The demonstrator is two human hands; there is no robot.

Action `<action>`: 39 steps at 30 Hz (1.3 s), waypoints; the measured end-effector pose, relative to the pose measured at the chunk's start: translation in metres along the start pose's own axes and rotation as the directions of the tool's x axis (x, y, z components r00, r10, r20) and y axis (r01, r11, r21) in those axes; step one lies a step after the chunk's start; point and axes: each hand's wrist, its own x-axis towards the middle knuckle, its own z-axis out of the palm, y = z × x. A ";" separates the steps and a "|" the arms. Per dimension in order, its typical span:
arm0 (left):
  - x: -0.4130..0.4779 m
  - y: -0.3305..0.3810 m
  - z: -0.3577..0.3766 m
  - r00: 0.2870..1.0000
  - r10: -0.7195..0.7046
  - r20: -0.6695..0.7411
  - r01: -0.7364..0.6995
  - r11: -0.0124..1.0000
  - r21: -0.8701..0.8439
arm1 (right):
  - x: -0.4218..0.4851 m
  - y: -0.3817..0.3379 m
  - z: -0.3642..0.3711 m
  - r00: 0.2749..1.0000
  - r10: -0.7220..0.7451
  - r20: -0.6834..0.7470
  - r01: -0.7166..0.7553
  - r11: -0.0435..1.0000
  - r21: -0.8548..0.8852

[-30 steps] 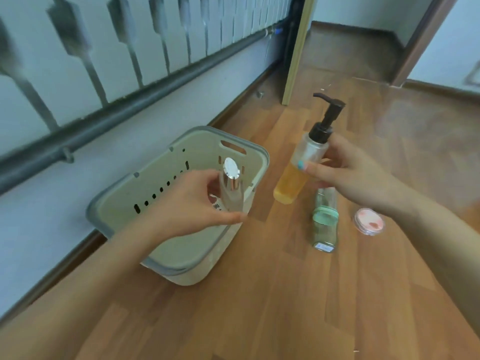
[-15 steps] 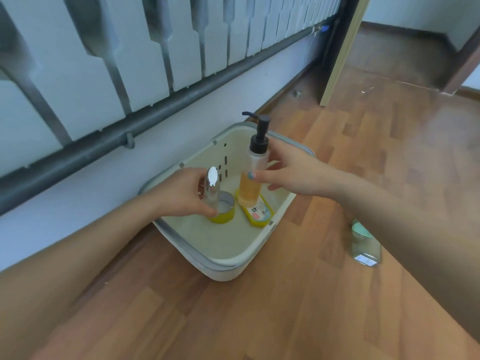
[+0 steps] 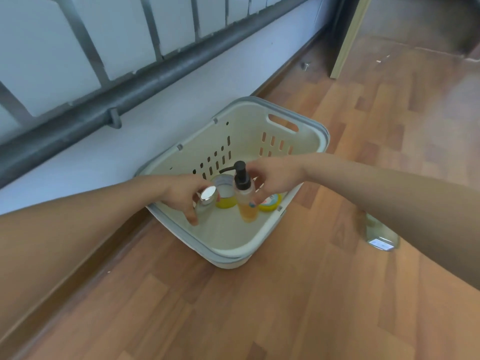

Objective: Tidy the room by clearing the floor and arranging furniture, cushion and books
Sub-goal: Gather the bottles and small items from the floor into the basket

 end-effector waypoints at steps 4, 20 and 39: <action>0.014 -0.012 0.002 0.999 -0.016 0.041 0.015 0.999 0.030 | 0.014 0.007 0.005 0.997 0.012 0.077 -0.013 1.000 0.025; 0.046 -0.012 0.017 0.981 0.003 0.194 -0.072 0.934 0.351 | 0.046 0.033 0.017 0.982 -0.017 0.186 0.023 0.999 -0.028; 0.048 -0.021 0.014 0.986 -0.096 0.136 0.048 0.945 0.323 | 0.047 0.031 0.017 0.985 0.056 0.164 -0.037 0.993 -0.116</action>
